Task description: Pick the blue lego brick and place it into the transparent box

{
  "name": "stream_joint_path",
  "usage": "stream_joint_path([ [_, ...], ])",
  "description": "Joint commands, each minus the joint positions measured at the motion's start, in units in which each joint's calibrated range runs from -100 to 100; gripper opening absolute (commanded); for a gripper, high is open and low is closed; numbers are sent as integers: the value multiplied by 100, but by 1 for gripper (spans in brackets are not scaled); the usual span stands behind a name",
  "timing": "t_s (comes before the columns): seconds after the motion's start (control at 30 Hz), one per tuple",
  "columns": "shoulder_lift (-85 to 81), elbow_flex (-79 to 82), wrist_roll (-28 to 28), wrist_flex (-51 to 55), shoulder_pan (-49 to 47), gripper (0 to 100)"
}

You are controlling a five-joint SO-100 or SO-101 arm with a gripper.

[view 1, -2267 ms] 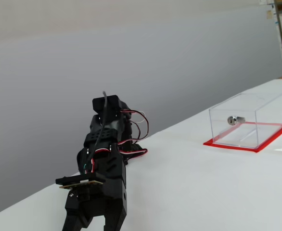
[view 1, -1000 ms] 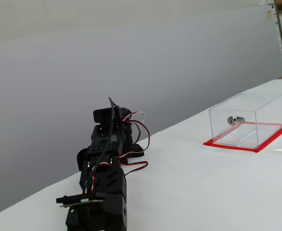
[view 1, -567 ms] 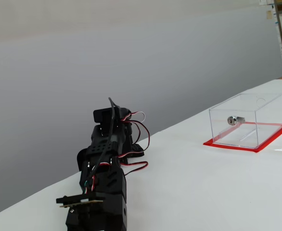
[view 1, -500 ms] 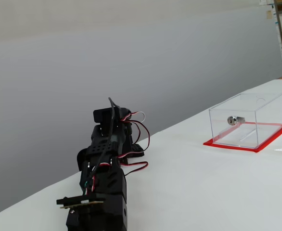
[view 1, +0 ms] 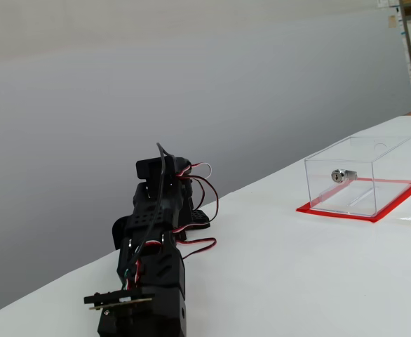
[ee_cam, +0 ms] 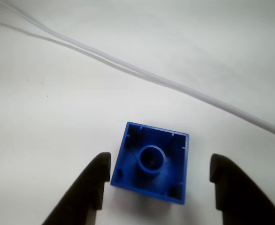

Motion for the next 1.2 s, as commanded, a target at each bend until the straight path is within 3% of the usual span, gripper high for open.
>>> stream_joint_path([
  [0.0,-171,-39,-15,-101,12,23],
  [1.17,-129,6,1,239,-18,23],
])
